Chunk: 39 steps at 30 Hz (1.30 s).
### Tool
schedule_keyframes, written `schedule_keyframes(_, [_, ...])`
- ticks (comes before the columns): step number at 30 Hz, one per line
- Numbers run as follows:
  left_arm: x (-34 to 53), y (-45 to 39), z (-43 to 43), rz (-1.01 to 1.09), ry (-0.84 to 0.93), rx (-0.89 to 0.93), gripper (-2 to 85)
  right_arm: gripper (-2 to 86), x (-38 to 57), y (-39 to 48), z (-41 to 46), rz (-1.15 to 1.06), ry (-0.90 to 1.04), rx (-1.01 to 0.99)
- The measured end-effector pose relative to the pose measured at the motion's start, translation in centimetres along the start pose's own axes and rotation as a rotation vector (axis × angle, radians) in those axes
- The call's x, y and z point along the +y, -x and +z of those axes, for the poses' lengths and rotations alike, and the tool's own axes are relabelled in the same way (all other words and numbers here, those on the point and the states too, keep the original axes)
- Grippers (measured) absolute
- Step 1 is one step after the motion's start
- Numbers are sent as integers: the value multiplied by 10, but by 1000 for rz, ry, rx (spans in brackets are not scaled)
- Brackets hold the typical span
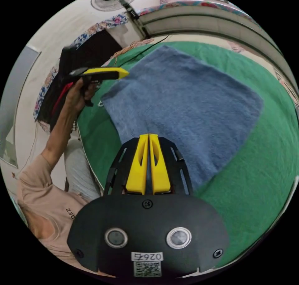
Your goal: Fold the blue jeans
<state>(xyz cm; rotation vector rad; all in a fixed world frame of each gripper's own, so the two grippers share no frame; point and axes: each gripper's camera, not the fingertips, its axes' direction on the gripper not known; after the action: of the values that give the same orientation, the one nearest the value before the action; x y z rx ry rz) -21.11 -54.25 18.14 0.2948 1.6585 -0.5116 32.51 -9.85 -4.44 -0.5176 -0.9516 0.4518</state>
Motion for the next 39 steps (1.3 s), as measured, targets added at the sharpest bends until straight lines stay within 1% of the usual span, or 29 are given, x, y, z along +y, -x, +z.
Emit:
schedule_keyframes(2, [8,19,-15,-74,-99,-47,32,-2,8,-26,-45,91,-126,23])
schedule_keyframes(3, [16,38,-20,-144,-164,-57,90,1,11,-35,-56,126,-159,14])
schedule_keyframes(4, [23,60,-20,-210,-205,-6,178,14,19,-54,-75,200,-220,-27])
schedule_keyframes(5, [26,73,-18,-245,-203,48,196,36,25,-76,-90,276,-265,-84])
schedule_keyframes(6, [30,97,-13,-303,-185,197,234,44,28,-87,-96,310,-281,-111])
schedule_keyframes(7, [34,118,-5,-346,-178,344,237,62,34,-107,-106,372,-298,-150])
schedule_keyframes(9, [39,139,6,-393,-178,436,235,78,38,-134,-114,444,-291,-189])
schedule_keyframes(12, [35,151,35,-374,-83,456,221,94,45,-172,-119,517,-278,-376])
schedule_keyframes(13, [31,150,38,-350,-88,435,208,99,49,-184,-122,545,-284,-458])
schedule_keyframes(14, [28,149,41,-327,-69,456,207,102,55,-192,-127,571,-290,-526])
schedule_keyframes(15, [21,147,49,-297,-3,496,203,106,57,-196,-131,576,-286,-559])
schedule_keyframes(16, [16,145,51,-265,21,481,209,115,61,-199,-143,564,-286,-593])
schedule_keyframes(18, [12,142,52,-223,25,435,224,122,65,-201,-165,544,-276,-518])
schedule_keyframes(20, [13,142,57,-197,7,444,237,129,68,-204,-183,549,-236,-377])
schedule_keyframes(21, [15,143,68,-186,35,471,238,132,68,-205,-183,549,-228,-369])
schedule_keyframes(23, [23,143,75,-183,9,401,220,136,64,-207,-174,518,-186,-445])
schedule_keyframes(24, [28,144,81,-198,4,385,193,132,63,-207,-172,515,-191,-457])
schedule_keyframes(25, [31,148,86,-232,19,399,163,125,61,-205,-170,500,-223,-458])
schedule_keyframes(28, [42,153,100,-252,44,495,119,107,51,-188,-159,441,-243,-455])
schedule_keyframes(30, [51,151,108,-229,74,519,111,73,48,-177,-155,426,-215,-404])
schedule_keyframes(32, [62,148,114,-213,92,537,108,33,52,-173,-167,411,-179,-464])
schedule_keyframes(34, [74,140,132,-174,169,578,112,25,56,-165,-184,350,-135,-453])
schedule_keyframes(36, [82,134,153,-168,196,608,128,26,64,-156,-197,291,-71,-376])
schedule_keyframes(37, [85,130,166,-164,181,622,138,34,71,-154,-201,287,-43,-330])
schedule_keyframes(39, [89,122,189,-164,166,635,142,57,84,-160,-197,346,-36,-309])
